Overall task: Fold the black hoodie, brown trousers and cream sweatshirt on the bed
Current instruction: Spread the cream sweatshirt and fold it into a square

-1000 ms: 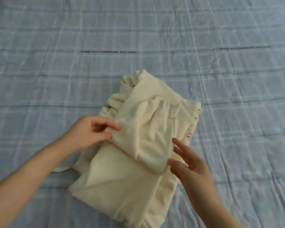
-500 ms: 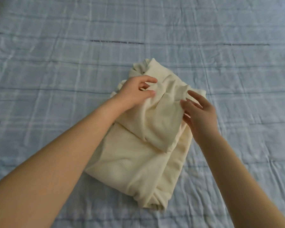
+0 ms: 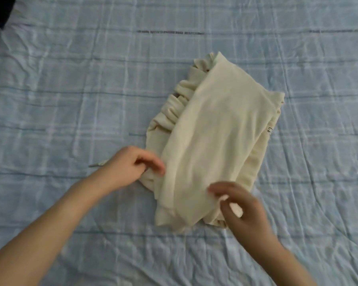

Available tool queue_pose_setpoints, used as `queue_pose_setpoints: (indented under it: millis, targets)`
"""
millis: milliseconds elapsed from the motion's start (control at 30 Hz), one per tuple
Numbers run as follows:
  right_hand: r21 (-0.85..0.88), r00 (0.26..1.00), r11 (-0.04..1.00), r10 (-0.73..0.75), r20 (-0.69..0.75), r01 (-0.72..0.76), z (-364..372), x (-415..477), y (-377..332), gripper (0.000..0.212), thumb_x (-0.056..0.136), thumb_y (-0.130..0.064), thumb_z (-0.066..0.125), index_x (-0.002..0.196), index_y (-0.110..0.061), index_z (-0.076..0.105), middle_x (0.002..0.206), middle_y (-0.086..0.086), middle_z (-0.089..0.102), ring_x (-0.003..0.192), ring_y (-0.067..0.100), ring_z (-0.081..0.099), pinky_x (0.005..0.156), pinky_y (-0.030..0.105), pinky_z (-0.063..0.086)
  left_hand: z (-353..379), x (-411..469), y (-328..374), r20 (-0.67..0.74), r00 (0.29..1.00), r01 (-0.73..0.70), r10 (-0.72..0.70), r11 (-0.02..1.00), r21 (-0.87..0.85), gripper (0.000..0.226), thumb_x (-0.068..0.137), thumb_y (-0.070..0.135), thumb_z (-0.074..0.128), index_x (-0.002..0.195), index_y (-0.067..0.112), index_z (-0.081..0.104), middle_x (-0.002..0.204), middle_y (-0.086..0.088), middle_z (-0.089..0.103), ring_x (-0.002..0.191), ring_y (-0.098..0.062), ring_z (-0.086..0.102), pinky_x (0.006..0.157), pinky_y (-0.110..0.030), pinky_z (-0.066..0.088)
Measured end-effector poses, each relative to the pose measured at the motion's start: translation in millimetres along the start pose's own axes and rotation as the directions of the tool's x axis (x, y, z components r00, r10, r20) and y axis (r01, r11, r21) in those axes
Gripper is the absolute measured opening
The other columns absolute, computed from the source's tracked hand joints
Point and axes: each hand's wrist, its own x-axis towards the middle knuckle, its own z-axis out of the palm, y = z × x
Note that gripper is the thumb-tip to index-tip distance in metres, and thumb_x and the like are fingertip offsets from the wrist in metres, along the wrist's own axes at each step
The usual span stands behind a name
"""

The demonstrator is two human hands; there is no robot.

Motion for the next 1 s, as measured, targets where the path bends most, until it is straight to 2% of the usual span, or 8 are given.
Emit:
queue_pose_setpoints:
  millis: [100,200,300,400,500,733,833,1000]
  targets:
    - [-0.217,0.963,0.976,-0.081,-0.255,0.024,11.6,23.1,-3.1,0.042,0.096,-0.018,0.052,0.137,-0.022,0.059,0.141,-0.006,0.055,0.132,0.01,0.05,0.106,0.027,0.043,22.0,24.6,22.6,-0.353,0.903,-0.167,0.246,0.956,0.24,0.033,0.089,0.008,0.051,0.109,0.018,0.075,0.113,0.005,0.072,0.109,-0.013,0.064,0.095,-0.017,0.042]
    - [-0.463,0.962,0.883,-0.055,-0.267,-0.078,36.7,50.1,0.7,0.054,0.104,-0.031,0.038,0.157,-0.022,0.031,0.164,0.005,0.026,0.153,0.023,0.021,0.123,0.037,0.017,68.6,43.9,21.6,-0.227,0.898,-0.192,0.377,0.8,0.569,0.05,0.098,0.031,0.041,0.144,0.012,0.049,0.152,-0.007,0.044,0.141,-0.023,0.039,0.116,-0.04,0.025]
    - [-0.595,0.984,0.785,0.104,-0.147,-0.172,57.1,58.5,26.4,0.059,0.107,-0.035,0.034,0.16,-0.027,0.009,0.167,-0.003,-0.001,0.156,0.02,-0.003,0.126,0.039,-0.003,96.1,55.5,-9.4,-0.077,0.98,-0.069,0.181,0.682,0.728,0.06,0.102,0.046,0.03,0.157,0.026,0.015,0.165,0.003,0.005,0.153,-0.018,0.006,0.122,-0.044,0.001]
    - [-0.552,0.982,0.82,0.061,-0.176,-0.15,51.6,62.4,35.5,0.056,0.107,-0.032,0.04,0.159,-0.024,0.023,0.167,0.002,0.016,0.156,0.023,0.009,0.126,0.041,0.006,90.9,62.0,-12.3,-0.095,0.975,-0.082,0.2,0.727,0.682,0.059,0.098,0.046,0.029,0.152,0.023,0.035,0.162,-0.001,0.025,0.149,-0.023,0.025,0.119,-0.053,0.014]
    - [-0.472,0.908,0.869,-0.066,-0.413,-0.151,18.5,82.8,27.7,0.051,0.102,-0.028,0.044,0.152,-0.016,0.043,0.158,0.011,0.038,0.147,0.031,0.032,0.121,0.043,0.023,64.9,81.8,10.0,-0.224,0.894,-0.179,0.387,0.769,0.614,0.052,0.093,0.033,0.042,0.137,0.011,0.057,0.147,-0.016,0.048,0.133,-0.036,0.048,0.108,-0.06,0.035]
    - [-0.613,0.91,0.748,-0.027,-0.414,-0.256,-23.0,166.0,39.1,0.057,0.106,-0.039,0.025,0.161,-0.024,0.017,0.168,0.002,0.015,0.156,0.023,0.004,0.125,0.043,-0.001,64.6,186.7,59.1,-0.048,0.877,-0.244,0.479,0.528,0.813,0.057,0.102,0.04,0.034,0.156,0.023,0.025,0.164,-0.002,0.018,0.152,-0.025,0.013,0.121,-0.048,0.003]
    - [-0.591,0.921,0.743,0.089,-0.378,-0.314,-9.2,176.6,71.6,0.058,0.106,-0.044,0.022,0.161,-0.031,0.01,0.17,-0.006,0.009,0.156,0.015,-0.003,0.125,0.048,0.001,87.9,215.4,33.1,-0.063,0.923,-0.171,0.38,0.551,0.817,0.06,0.102,0.049,0.021,0.157,0.025,0.016,0.166,0.0,0.011,0.153,-0.022,0.007,0.122,-0.045,-0.001]
    - [-0.528,0.921,0.802,0.067,-0.383,-0.279,-6.8,176.6,84.3,0.056,0.106,-0.043,0.028,0.16,-0.034,0.018,0.168,-0.008,0.017,0.156,0.014,0.005,0.125,0.047,0.006,90.6,221.2,26.2,-0.061,0.919,-0.207,0.389,0.609,0.766,0.062,0.099,0.05,0.019,0.155,0.024,0.026,0.163,-0.003,0.022,0.151,-0.024,0.016,0.121,-0.044,0.003]
